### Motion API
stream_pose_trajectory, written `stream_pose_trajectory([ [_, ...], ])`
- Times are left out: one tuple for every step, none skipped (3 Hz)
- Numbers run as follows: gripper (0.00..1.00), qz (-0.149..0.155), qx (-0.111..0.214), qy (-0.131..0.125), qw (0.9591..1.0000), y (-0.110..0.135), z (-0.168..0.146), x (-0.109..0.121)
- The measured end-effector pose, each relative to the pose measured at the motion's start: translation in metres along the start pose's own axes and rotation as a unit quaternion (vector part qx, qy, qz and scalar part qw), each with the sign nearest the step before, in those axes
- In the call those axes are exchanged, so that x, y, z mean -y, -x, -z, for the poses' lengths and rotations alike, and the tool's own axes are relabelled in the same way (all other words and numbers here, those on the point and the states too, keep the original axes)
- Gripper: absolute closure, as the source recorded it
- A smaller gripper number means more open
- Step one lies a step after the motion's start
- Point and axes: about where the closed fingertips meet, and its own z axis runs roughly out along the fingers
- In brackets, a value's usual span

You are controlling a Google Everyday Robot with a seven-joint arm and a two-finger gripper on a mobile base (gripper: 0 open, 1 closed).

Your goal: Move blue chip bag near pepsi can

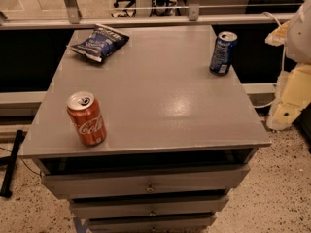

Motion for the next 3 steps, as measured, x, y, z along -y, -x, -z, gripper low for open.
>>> stream_pose_trajectory([
  [0.00,0.000,0.000,0.000,1.0000,0.000,0.000,0.000],
  [0.00,0.005,0.014,-0.004,0.9999,0.005,-0.003,0.005],
  [0.00,0.018,0.053,-0.003,0.9984,0.037,-0.024,0.022],
])
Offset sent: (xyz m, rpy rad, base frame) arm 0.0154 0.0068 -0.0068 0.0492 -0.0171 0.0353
